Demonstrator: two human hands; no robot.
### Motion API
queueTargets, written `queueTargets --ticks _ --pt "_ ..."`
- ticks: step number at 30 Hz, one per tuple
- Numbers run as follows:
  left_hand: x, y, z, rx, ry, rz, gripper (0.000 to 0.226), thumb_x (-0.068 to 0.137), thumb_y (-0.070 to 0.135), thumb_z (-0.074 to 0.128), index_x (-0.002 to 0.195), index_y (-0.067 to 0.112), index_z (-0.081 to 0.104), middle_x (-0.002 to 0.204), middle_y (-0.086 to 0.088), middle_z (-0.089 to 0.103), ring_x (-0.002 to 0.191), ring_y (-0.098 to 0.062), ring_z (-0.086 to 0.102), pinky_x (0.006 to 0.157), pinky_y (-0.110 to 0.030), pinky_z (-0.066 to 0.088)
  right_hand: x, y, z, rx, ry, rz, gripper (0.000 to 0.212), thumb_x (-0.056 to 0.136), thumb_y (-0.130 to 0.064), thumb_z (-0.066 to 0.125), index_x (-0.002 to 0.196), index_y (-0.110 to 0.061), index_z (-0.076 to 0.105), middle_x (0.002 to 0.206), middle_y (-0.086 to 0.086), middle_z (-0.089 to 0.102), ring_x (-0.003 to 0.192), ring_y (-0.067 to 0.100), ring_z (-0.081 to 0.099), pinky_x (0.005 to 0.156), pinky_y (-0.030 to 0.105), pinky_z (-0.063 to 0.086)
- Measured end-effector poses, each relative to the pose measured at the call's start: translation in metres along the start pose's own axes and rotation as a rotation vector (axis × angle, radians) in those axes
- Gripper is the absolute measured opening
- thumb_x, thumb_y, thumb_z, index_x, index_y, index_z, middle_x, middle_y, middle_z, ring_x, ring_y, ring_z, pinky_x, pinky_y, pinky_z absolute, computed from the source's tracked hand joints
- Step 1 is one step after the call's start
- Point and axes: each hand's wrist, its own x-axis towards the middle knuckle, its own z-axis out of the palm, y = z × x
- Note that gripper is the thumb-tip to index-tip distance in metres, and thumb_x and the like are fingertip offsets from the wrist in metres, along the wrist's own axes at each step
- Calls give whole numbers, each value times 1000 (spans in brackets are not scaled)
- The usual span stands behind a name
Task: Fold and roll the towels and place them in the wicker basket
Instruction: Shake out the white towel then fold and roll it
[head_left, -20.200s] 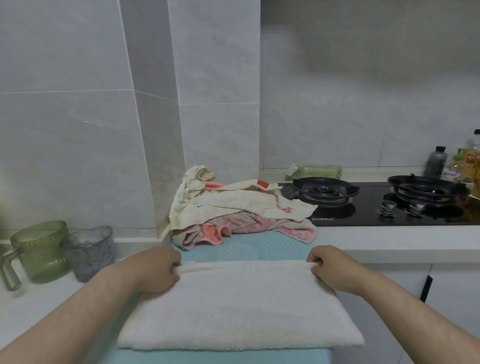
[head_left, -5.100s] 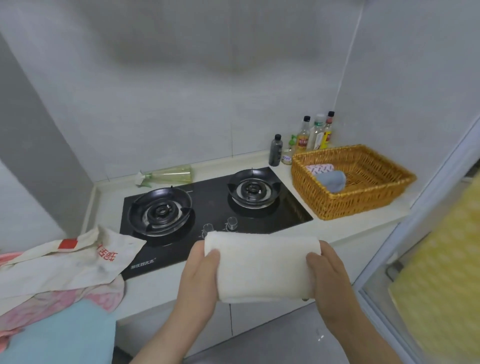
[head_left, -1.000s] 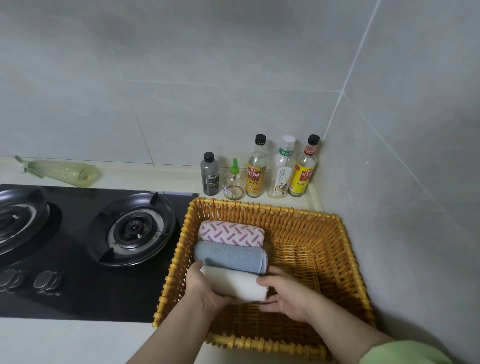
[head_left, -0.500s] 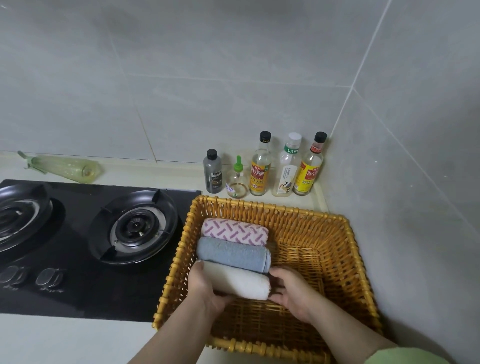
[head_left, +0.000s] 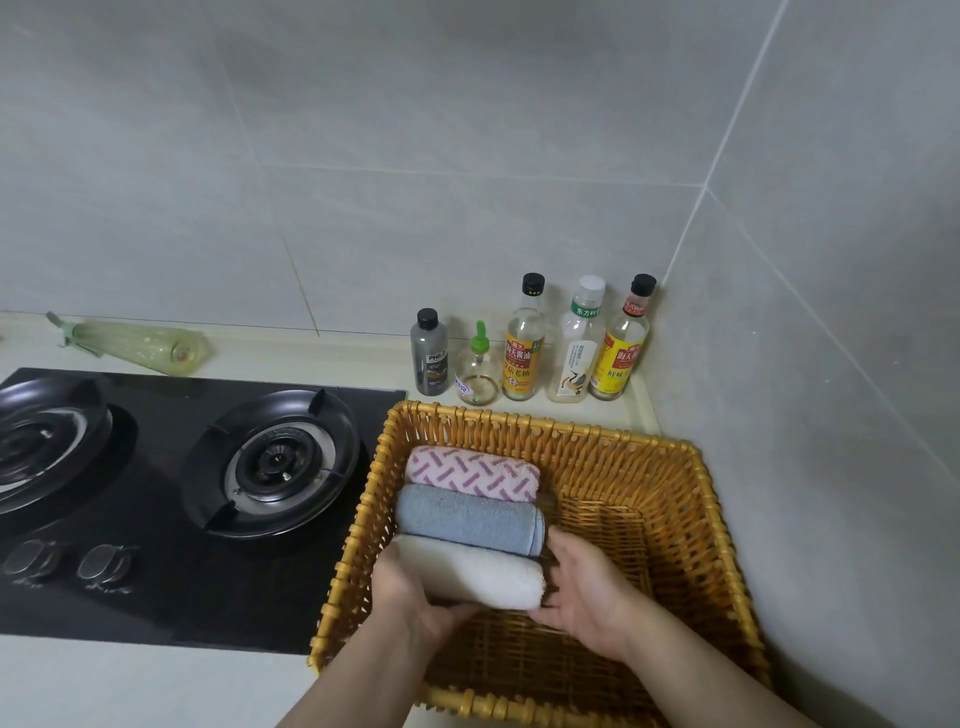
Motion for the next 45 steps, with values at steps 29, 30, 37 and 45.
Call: queueTargets --ticks 29,30,37,45 --pt "3 0 -2 -51 -49 -73 64 88 53 56 143 27 36 128 -19 45 120 -51 45 74 -83 37 -4 13 -1 -846 70 -199 37 78 -18 75 110 -27 61 102 -10 66 94 8 65 88 28 56" --pt "3 0 -3 -46 -72 -78 61 88 51 56 141 26 37 126 -20 47 115 -51 48 72 -82 40 -5 11 -4 -851 70 -180 45 74 -22 77 117 -26 61 104 -10 67 96 9 65 90 29 56" --pt "12 8 -10 -33 -50 -39 55 89 45 52 139 25 42 120 -18 53 88 -44 51 56 -69 46 -14 13 -9 -1043 192 -493 101 76 -33 77 153 -40 12 149 -17 28 135 11 40 110 31 39" --pt "19 12 -15 -52 -15 -17 59 93 33 51 147 30 29 146 -16 38 131 -47 38 67 -80 36 -8 12 2 -1190 188 -663 93 83 -26 73 155 -31 14 161 -17 8 145 3 17 113 14 14"
